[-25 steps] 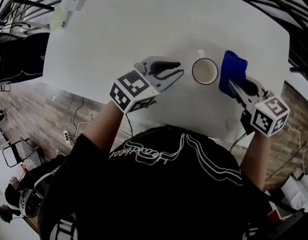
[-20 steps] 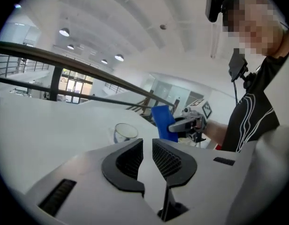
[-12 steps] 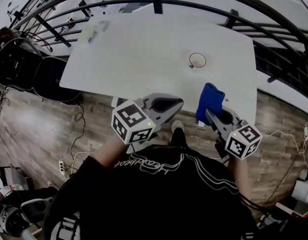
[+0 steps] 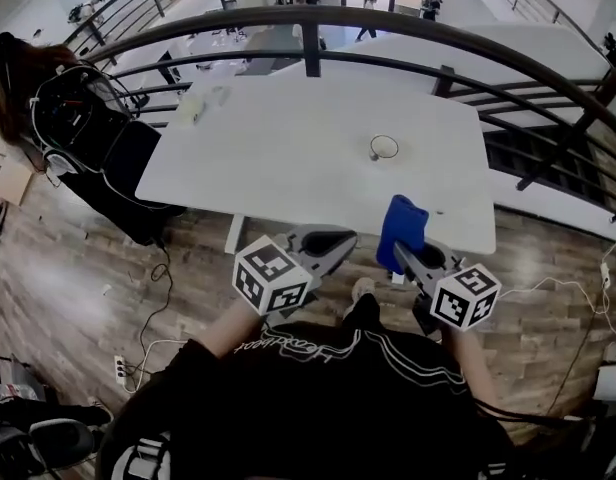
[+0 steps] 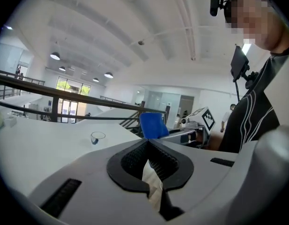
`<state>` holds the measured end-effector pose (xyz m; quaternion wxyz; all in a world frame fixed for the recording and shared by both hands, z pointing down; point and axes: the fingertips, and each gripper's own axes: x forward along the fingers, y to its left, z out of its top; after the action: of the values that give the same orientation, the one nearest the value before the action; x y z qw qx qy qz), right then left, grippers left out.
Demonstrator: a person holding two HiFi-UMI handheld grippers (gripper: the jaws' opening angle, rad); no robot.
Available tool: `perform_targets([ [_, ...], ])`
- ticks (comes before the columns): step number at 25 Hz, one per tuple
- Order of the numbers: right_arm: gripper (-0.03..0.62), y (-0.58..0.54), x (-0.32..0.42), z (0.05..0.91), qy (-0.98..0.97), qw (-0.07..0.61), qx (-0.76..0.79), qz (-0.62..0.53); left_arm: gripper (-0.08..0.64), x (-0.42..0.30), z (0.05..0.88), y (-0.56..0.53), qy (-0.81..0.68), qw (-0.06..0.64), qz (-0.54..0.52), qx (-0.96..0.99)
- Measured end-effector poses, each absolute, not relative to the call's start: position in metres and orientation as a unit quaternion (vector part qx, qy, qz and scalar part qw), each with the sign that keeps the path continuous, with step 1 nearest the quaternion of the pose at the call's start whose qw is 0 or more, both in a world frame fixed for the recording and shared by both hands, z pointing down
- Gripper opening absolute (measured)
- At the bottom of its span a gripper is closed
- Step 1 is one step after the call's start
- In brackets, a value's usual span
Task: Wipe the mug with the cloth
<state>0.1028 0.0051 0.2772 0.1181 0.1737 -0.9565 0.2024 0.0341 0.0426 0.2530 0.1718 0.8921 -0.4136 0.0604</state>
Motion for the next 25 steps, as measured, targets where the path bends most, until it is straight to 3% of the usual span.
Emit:
perform_targets([
  [11,0.064,0.011,0.093,0.261,-0.964,0.136,0.166,0.159,0.008,0.032,0.228,0.040,-0.429,0.138,0.064,0.890],
  [25,0.064,0.010,0.087,0.263,-0.964,0.133,0.155,0.173,0.008,0.026,0.236,0.036,-0.432,0.154,0.057,0.887],
])
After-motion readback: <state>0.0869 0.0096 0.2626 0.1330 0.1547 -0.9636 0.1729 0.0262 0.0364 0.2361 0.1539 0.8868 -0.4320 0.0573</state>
